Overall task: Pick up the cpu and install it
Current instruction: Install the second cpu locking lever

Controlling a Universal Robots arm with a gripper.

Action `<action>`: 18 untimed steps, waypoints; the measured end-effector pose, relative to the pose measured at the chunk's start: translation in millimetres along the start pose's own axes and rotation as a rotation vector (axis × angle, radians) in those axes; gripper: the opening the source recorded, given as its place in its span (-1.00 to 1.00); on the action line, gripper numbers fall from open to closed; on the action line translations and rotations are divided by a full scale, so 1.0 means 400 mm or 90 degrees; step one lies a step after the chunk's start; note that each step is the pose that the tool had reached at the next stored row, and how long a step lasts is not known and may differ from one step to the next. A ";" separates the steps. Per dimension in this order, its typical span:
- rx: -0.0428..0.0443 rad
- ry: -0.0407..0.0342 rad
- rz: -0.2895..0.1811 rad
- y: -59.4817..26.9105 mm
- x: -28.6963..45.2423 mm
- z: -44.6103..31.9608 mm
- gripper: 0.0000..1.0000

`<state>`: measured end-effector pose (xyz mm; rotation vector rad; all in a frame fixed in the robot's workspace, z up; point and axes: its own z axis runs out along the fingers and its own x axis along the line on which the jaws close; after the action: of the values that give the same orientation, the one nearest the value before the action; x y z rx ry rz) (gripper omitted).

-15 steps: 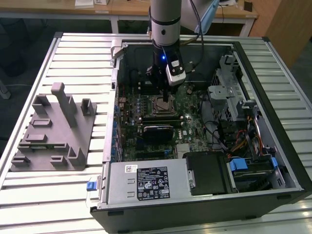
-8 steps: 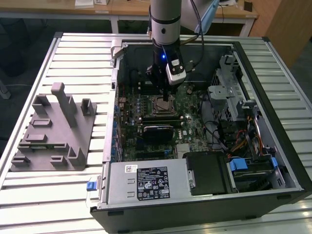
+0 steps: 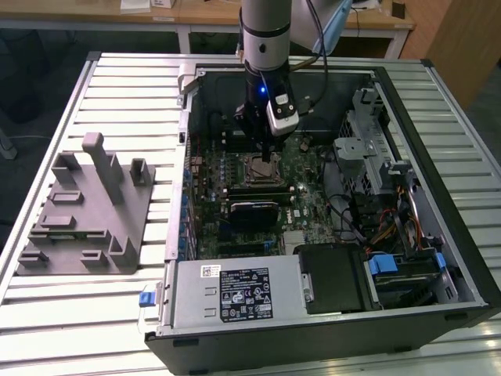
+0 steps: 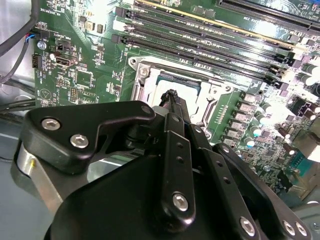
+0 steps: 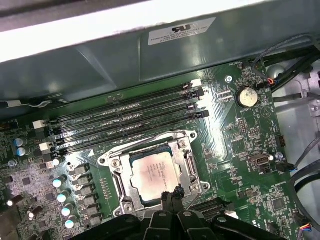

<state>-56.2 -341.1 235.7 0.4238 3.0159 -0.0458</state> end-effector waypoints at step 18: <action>-0.0001 0.0000 0.000 -0.001 -0.005 -0.046 -0.79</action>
<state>-56.2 -341.1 254.3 0.4237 3.0159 -0.0455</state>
